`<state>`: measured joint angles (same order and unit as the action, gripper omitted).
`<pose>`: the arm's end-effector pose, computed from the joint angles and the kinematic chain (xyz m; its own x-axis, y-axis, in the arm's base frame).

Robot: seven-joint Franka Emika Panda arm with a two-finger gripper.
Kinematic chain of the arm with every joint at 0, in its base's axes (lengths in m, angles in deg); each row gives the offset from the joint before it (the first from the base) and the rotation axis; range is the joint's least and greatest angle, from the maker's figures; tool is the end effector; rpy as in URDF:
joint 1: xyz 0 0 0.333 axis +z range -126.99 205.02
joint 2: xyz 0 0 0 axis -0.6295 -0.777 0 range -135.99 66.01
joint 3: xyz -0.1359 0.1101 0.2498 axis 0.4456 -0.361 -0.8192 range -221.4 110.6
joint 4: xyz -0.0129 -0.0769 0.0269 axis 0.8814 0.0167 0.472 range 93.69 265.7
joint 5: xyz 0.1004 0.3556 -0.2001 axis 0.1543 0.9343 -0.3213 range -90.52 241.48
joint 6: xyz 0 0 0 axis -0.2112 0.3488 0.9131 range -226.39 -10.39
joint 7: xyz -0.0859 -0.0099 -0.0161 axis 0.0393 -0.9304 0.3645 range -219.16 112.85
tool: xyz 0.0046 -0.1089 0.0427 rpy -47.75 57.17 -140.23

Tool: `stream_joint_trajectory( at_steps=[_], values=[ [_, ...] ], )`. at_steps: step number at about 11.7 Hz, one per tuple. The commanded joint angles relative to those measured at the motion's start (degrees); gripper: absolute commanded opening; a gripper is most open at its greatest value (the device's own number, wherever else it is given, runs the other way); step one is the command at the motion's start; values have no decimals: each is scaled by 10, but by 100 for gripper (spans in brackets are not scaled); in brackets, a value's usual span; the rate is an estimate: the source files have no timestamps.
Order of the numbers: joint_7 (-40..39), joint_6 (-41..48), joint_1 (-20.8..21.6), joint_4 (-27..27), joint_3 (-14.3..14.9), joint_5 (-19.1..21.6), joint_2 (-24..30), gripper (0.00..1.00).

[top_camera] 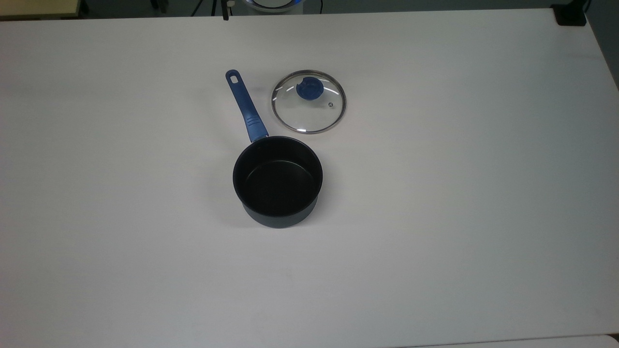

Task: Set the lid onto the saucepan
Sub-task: 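Move the gripper down over the glass lid's blue knob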

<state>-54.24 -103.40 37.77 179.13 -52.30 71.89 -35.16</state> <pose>0.5853 -0.0515 0.6101 0.9977 -0.0545 0.0408 -0.0570 -0.9963 0.0636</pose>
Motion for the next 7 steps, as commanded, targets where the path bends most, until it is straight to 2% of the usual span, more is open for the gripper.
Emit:
stream_joint_trajectory(
  at_steps=[1,6,7],
  values=[
    [-7,12,3,-11,4,10,1,100],
    [-10,13,2,-11,11,22,2,100],
    [-32,16,3,-8,11,22,3,100]
  ],
)
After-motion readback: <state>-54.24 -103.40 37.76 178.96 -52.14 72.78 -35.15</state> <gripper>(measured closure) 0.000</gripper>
